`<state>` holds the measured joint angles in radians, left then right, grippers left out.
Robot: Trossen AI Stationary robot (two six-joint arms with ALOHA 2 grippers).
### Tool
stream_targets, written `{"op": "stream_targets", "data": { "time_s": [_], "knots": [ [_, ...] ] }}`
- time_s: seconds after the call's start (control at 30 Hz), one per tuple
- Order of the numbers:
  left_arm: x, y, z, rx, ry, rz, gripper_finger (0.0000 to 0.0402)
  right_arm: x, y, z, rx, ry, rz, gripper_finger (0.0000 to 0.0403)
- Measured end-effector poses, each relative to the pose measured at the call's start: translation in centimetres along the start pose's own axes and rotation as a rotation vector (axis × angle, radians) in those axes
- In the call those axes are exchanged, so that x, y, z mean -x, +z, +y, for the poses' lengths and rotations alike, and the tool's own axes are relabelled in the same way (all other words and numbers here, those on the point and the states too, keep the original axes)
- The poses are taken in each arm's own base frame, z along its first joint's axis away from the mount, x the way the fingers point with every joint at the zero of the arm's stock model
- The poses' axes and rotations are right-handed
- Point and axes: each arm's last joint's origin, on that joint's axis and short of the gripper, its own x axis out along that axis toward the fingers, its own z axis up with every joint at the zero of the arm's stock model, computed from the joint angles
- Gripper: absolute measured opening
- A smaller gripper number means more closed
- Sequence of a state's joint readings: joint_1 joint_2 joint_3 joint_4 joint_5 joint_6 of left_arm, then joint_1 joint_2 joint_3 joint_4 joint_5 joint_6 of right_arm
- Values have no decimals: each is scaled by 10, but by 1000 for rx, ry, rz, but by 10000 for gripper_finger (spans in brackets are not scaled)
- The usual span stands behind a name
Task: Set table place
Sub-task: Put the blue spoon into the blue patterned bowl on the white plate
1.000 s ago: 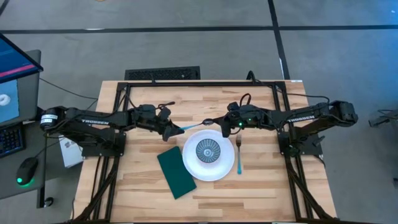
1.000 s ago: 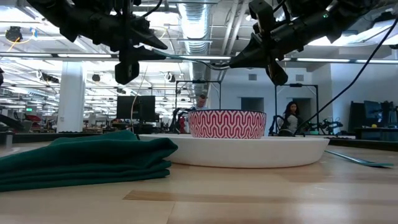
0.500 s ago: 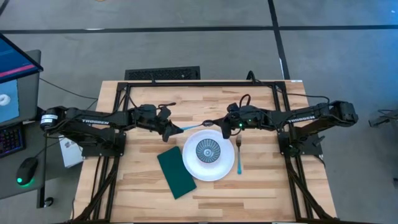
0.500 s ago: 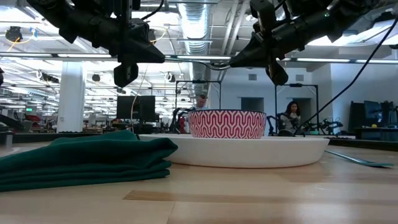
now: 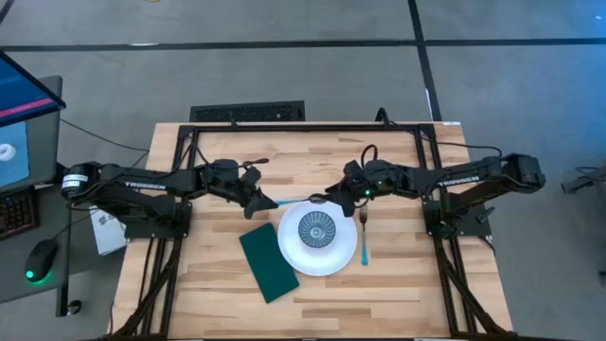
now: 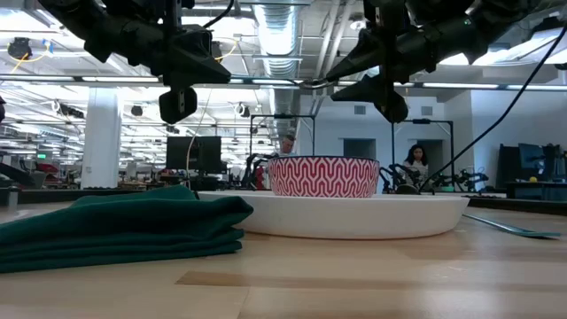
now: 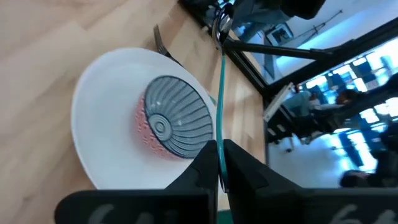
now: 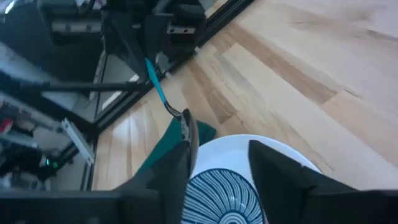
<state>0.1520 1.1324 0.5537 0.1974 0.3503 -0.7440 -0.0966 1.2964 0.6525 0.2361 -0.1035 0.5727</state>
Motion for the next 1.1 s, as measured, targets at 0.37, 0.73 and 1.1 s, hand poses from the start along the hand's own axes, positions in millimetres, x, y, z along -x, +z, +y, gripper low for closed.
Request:
{"op": "stream_targets", "data": {
  "time_s": [0.37, 0.73, 1.1],
  "knots": [
    [0, -3, -1, 145, -34, 77, 0, 17, 18, -12, 68, -11, -53, 244],
    [-7, 36, -11, 253, 112, 188, 0, 26, 18, -27, 60, -97, 5, 244],
    [-60, 33, 10, 372, 147, 500, 0, 25, 6, -22, 99, -102, 100, 244]
  ]
}}
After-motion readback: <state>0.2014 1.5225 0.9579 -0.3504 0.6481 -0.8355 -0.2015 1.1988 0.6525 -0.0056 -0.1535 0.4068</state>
